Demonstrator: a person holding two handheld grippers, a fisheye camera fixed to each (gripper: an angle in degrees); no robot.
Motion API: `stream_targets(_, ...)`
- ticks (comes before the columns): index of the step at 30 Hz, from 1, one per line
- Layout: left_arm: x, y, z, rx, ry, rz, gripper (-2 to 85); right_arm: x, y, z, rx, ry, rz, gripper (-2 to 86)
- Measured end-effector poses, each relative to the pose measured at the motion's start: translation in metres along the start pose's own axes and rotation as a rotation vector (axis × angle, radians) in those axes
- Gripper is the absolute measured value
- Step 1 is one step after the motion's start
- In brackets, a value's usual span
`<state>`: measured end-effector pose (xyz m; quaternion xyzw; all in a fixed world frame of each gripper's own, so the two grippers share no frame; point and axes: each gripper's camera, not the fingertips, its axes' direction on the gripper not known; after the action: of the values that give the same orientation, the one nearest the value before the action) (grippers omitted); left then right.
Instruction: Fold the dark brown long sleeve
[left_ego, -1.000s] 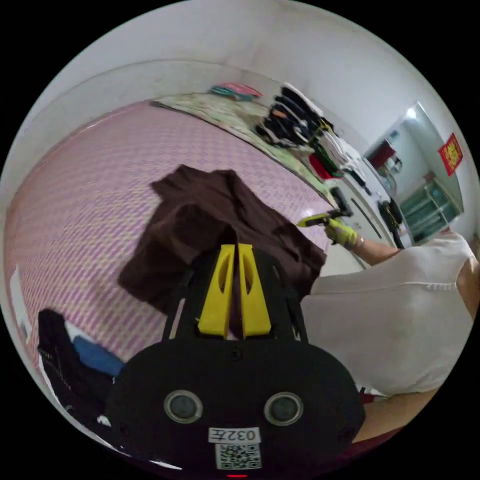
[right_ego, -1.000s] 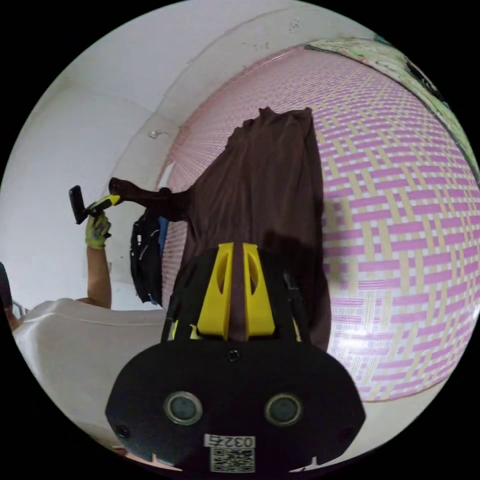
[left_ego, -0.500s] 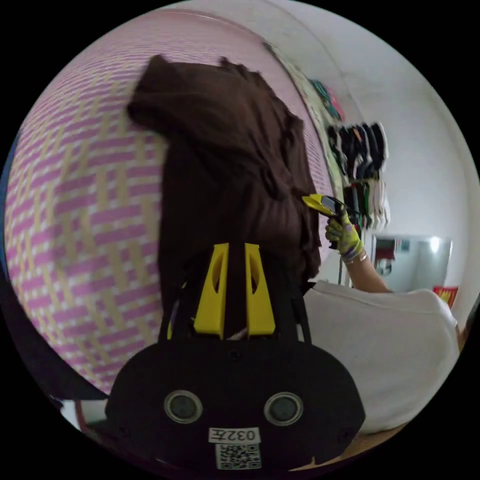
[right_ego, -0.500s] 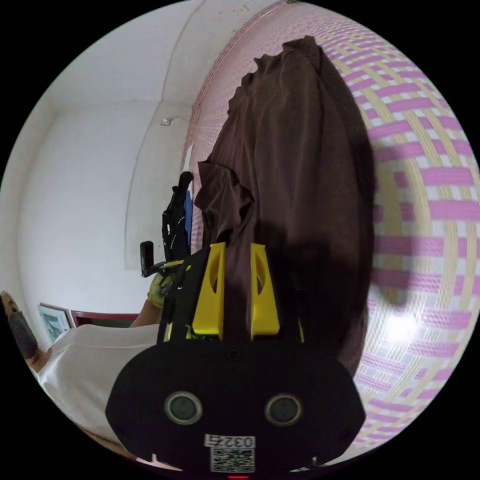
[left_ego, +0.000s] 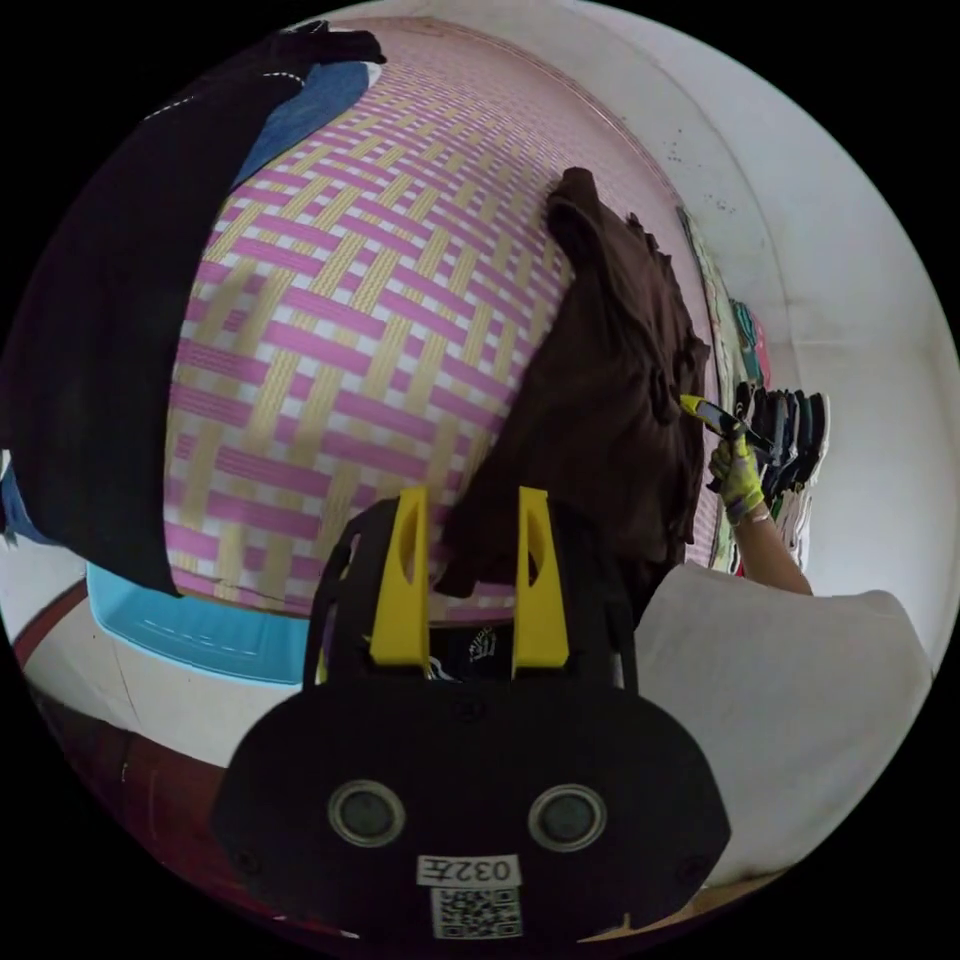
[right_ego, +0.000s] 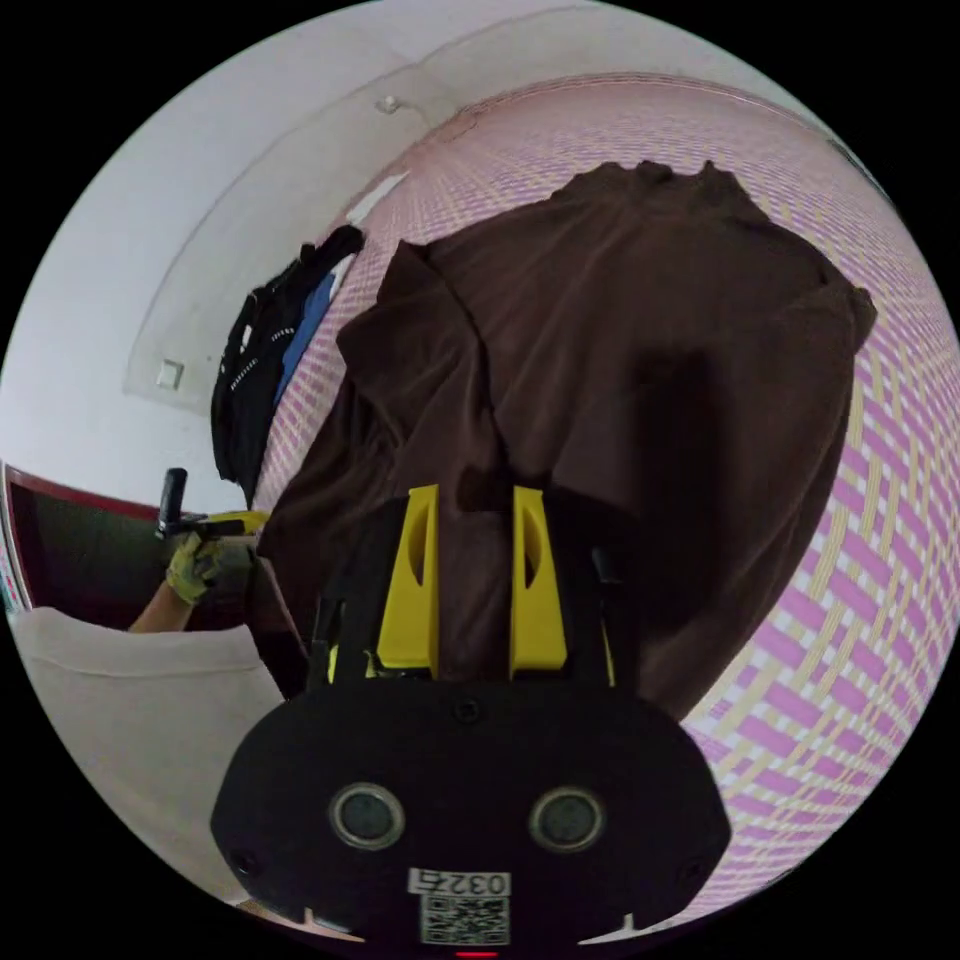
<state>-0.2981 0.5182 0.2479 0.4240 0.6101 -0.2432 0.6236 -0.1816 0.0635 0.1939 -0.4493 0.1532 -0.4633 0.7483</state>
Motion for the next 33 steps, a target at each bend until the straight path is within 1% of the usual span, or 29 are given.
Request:
stream_targets(2, 0.003, 0.009, -0.001, 0.026, 0.007, 0.016, 9.0, -0.001, -0.007, 0.008, -0.053, 0.038, -0.036, 10.9)
stream_targets(5, 0.007, 0.02, 0.001, 0.019, 0.002, 0.044, 7.8, 0.0, -0.017, 0.014, -0.116, 0.086, -0.049, 6.8)
stream_targets(7, 0.006, 0.027, 0.004, 0.015, -0.005, 0.04, 4.8, -0.001, -0.023, 0.004, -0.124, 0.065, -0.064, 1.5)
stream_targets(9, 0.005, 0.03, 0.007, -0.003, 0.041, 0.05, 1.6, -0.005, -0.03, -0.01, -0.115, 0.06, -0.081, 0.3)
stream_targets(11, 0.007, 0.034, 0.01, -0.005, 0.05, 0.059, -0.5, -0.01, -0.04, -0.023, -0.128, 0.042, -0.111, -0.4)
stream_targets(14, 0.011, 0.037, 0.009, -0.008, 0.044, 0.062, -1.5, -0.008, -0.066, -0.052, -0.081, -0.221, -0.111, -0.8)
stream_targets(16, 0.018, 0.039, 0.004, -0.007, 0.055, 0.085, -1.6, -0.002, -0.094, -0.081, 0.016, -0.501, -0.088, -0.9)
stream_targets(19, 0.034, 0.04, -0.009, 0.002, 0.071, 0.143, -1.7, -0.009, -0.128, -0.122, 0.103, -0.661, -0.138, -0.9)
stream_targets(22, 0.064, 0.039, -0.023, -0.004, 0.13, 0.242, -1.7, -0.009, -0.152, -0.173, 0.186, -0.762, -0.166, -0.9)
stream_targets(24, 0.092, 0.039, -0.027, -0.013, 0.175, 0.316, -1.7, 0.0, -0.158, -0.206, 0.235, -0.783, -0.165, -0.9)
stream_targets(27, 0.147, 0.037, -0.021, -0.045, 0.237, 0.452, -1.7, 0.027, -0.153, -0.262, 0.333, -0.726, -0.15, -0.9)
stream_targets(30, 0.194, 0.032, 0.017, -0.147, 0.232, 0.534, -1.7, 0.066, -0.134, -0.308, 0.424, -0.64, -0.086, -0.9)
stream_targets(33, 0.212, 0.026, 0.076, -0.26, 0.186, 0.525, -1.7, 0.116, -0.114, -0.327, 0.46, -0.546, 0.04, -0.9)
